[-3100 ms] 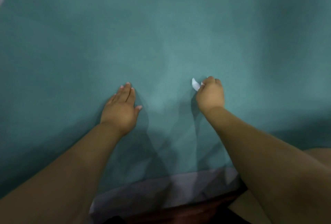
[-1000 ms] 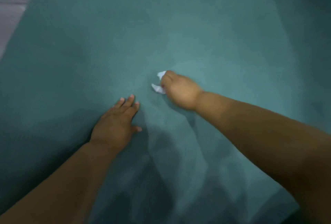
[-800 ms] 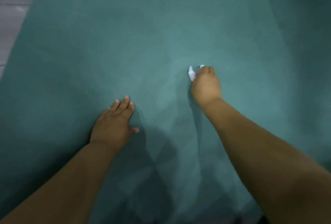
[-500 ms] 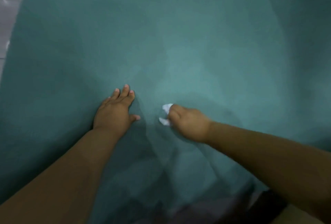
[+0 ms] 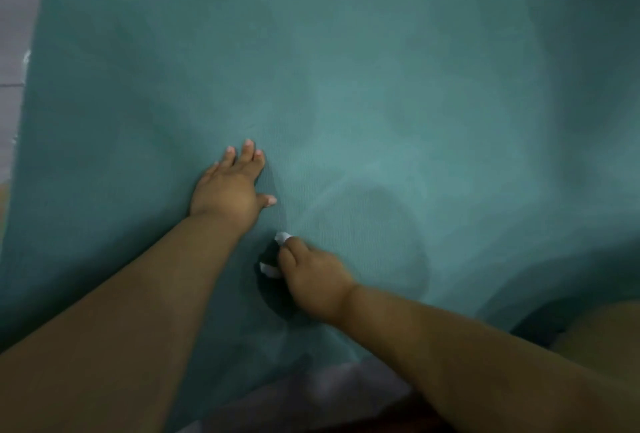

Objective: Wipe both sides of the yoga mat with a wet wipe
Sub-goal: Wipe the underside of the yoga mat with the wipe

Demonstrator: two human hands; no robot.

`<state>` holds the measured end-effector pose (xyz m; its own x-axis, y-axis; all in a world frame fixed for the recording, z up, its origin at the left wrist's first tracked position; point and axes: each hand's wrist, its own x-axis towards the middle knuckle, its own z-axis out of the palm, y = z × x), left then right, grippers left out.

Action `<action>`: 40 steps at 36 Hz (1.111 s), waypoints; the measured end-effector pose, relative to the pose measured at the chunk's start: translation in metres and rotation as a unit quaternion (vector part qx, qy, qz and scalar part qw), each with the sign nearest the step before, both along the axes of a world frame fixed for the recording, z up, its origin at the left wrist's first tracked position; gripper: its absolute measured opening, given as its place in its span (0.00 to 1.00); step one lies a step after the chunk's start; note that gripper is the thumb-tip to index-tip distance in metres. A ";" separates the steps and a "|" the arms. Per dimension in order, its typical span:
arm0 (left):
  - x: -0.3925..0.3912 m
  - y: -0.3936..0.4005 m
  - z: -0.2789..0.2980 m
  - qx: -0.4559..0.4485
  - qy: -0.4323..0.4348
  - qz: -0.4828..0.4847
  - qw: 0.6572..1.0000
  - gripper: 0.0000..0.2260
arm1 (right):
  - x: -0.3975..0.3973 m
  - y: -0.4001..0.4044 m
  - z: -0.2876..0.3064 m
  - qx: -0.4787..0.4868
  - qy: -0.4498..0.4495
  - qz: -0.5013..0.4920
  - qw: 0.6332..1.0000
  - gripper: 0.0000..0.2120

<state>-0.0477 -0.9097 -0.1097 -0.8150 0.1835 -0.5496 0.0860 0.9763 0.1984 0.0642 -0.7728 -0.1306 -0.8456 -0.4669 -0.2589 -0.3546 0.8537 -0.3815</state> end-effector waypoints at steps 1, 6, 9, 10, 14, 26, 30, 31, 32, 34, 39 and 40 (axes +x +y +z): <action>0.001 0.000 0.000 -0.006 -0.001 -0.005 1.000 0.34 | 0.003 0.007 -0.001 -0.001 0.004 0.024 1.000 0.19; 0.013 -0.003 0.005 -0.057 -0.014 -0.042 0.997 0.35 | -0.018 0.082 -0.001 0.037 0.057 -0.103 0.992 0.19; 0.026 -0.003 0.011 -0.091 -0.026 -0.066 0.993 0.36 | -0.026 0.119 -0.003 0.060 0.049 -0.271 0.960 0.16; 0.030 -0.002 0.012 -0.099 -0.028 -0.071 0.992 0.37 | -0.027 0.124 -0.003 0.080 0.034 -0.298 0.951 0.16; 0.051 0.003 0.017 -0.120 -0.038 -0.081 0.989 0.38 | -0.011 0.082 -0.003 0.062 0.013 -0.344 0.937 0.18; 0.106 0.008 0.032 -0.195 -0.108 -0.120 0.967 0.36 | 0.035 0.097 0.011 0.018 -0.016 -0.129 0.991 0.26; 0.121 0.022 0.029 -0.185 -0.105 -0.100 0.972 0.35 | 0.032 0.146 0.007 0.073 -0.005 -0.314 0.946 0.21; 0.123 0.025 0.027 -0.181 -0.103 -0.094 0.974 0.34 | 0.034 0.143 0.007 0.076 -0.015 -0.343 0.936 0.18; 0.125 0.027 0.025 -0.179 -0.100 -0.091 0.975 0.34 | 0.037 0.135 0.011 0.068 -0.020 -0.381 0.922 0.16; 0.126 0.027 0.022 -0.176 -0.097 -0.090 0.975 0.35 | 0.047 0.106 0.012 0.041 0.006 -0.396 0.918 0.16; 0.126 0.021 0.022 -0.156 -0.099 -0.101 0.978 0.41 | 0.099 0.022 0.014 -0.026 -0.078 -0.117 0.990 0.22; 0.127 0.019 0.022 -0.151 -0.099 -0.100 0.978 0.42 | 0.101 0.019 0.019 -0.033 -0.070 -0.079 0.994 0.22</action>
<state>0.0788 -0.8903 -0.0878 -0.6510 0.1342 -0.7471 0.2708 0.9605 -0.0635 0.1648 -0.7534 -0.1121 -0.8673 -0.3508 -0.3533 -0.1569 0.8661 -0.4747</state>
